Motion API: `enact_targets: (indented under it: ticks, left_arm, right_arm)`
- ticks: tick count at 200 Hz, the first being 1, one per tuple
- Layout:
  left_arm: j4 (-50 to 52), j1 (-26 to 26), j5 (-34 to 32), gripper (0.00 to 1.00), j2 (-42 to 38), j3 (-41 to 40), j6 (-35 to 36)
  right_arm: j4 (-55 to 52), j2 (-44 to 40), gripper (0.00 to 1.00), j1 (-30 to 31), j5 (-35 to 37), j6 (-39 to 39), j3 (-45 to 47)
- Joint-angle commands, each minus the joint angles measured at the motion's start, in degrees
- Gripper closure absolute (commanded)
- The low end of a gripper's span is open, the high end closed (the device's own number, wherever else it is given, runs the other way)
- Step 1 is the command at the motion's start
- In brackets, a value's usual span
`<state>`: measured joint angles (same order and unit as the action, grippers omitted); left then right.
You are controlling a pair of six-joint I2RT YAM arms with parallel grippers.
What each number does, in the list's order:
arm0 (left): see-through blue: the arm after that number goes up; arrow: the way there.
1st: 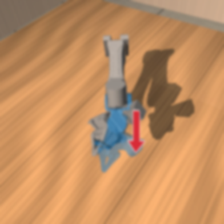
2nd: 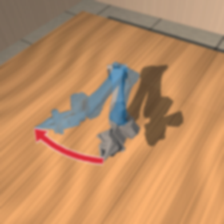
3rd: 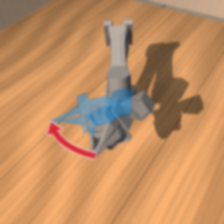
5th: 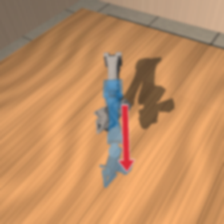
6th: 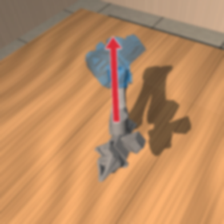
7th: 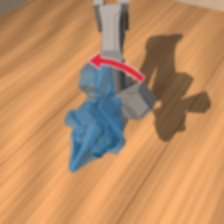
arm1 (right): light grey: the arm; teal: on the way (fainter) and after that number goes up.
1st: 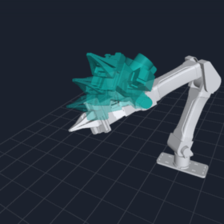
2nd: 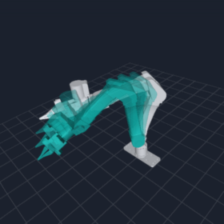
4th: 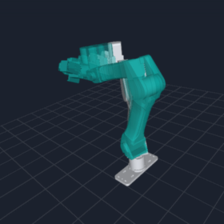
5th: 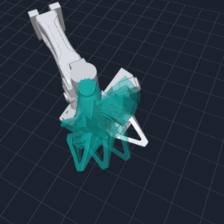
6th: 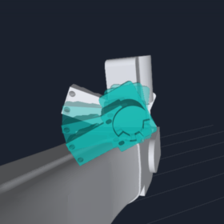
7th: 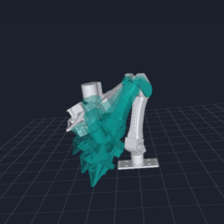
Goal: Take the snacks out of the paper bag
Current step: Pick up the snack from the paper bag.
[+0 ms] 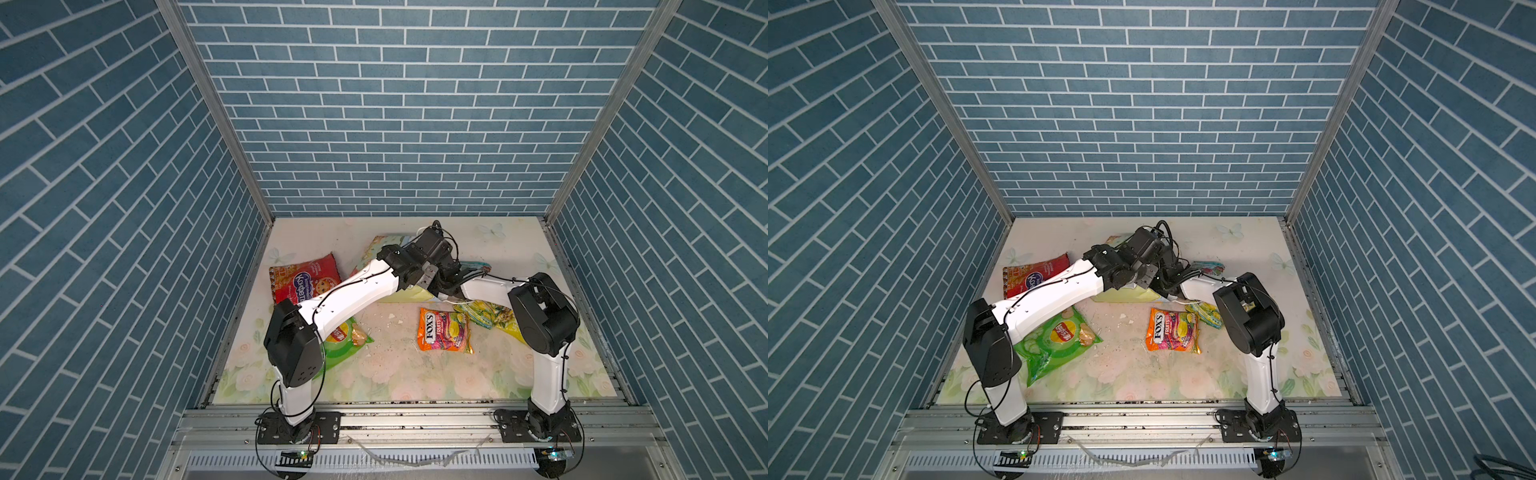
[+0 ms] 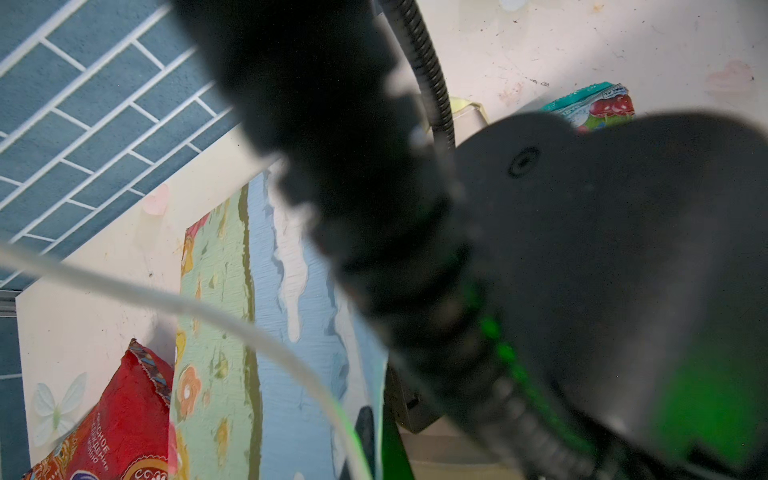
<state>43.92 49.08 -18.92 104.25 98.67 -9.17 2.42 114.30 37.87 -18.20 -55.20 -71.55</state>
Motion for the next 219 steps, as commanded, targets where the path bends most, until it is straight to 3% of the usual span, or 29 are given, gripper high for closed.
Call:
enact_targets:
  ticks: [1, 219]
  left_arm:
    - [-2.48, 0.83, 0.68, 1.00, -0.31, 0.04, 1.17]
    - [-2.17, -0.57, 1.69, 1.00, 3.70, 4.48, 0.92]
  right_arm:
    - [-0.01, -3.10, 1.00, 0.16, 0.52, 0.62, 1.60]
    - [10.07, -16.23, 1.00, -3.75, -3.17, -3.49, 8.98]
